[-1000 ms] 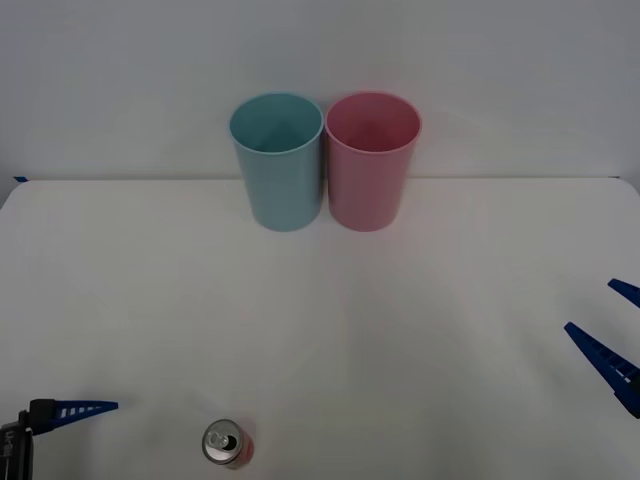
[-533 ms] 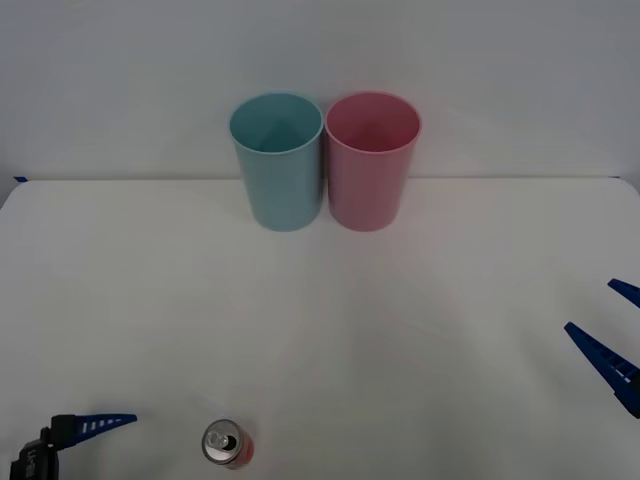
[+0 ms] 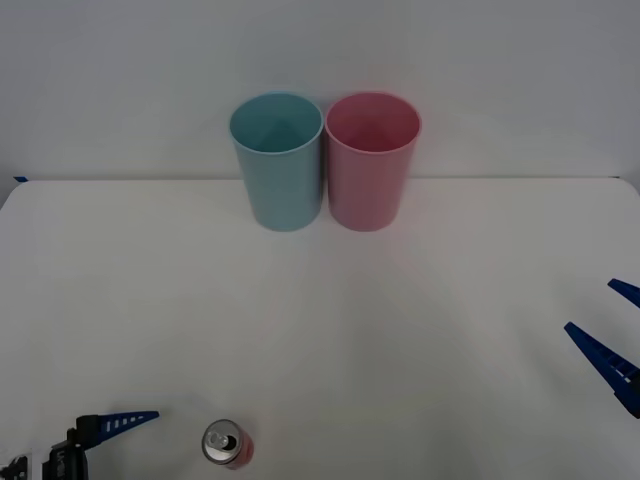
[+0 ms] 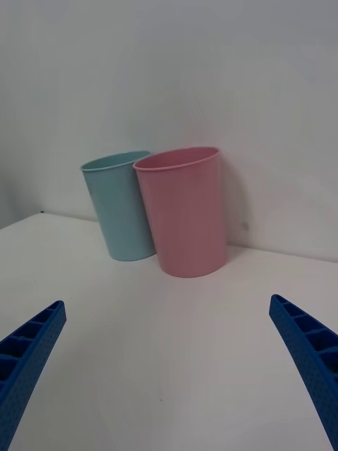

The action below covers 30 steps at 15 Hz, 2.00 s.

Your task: Grasp the object on the table and drop it into the matching bin: aluminum can to the light blue bin, PET bottle to the pink bin.

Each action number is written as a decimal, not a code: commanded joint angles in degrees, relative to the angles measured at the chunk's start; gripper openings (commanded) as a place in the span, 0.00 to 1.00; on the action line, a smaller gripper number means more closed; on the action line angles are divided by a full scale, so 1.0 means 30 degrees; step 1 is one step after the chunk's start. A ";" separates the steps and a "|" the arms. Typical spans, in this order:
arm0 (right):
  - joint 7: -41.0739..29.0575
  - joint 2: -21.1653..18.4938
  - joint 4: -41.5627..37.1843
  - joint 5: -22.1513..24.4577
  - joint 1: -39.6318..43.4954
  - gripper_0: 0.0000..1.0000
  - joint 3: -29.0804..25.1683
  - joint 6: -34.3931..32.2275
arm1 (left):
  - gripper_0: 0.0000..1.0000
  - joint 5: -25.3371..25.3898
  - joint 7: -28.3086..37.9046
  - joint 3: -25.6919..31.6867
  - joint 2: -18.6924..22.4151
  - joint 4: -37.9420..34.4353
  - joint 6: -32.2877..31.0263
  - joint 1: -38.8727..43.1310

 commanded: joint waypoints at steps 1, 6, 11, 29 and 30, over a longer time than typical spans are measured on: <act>0.0000 0.0000 0.0000 0.0000 0.0000 1.00 0.0000 0.0000 | 1.00 -0.0489 -0.0044 0.0021 -0.0174 -0.0003 0.0097 -0.0187; 0.0000 0.0000 0.0000 0.0000 0.0000 1.00 0.0000 0.0000 | 1.00 -0.1192 -0.0073 -0.0008 -0.1200 -0.0003 0.0097 -0.0480; 0.0000 0.0000 0.0000 0.0000 0.0000 1.00 0.0000 0.0000 | 1.00 -0.2159 -0.0278 0.0021 -0.2371 0.0027 0.0595 -0.0978; 0.0000 0.0000 0.0000 0.0000 0.0000 1.00 0.0000 0.0000 | 0.06 -0.3829 -0.0336 0.0021 -0.4100 0.0056 0.1063 -0.1710; 0.0000 0.0000 0.0000 0.0000 0.0000 1.00 0.0000 0.0000 | 0.00 -0.3858 -0.0395 0.0021 -0.4100 0.0027 0.1063 -0.1710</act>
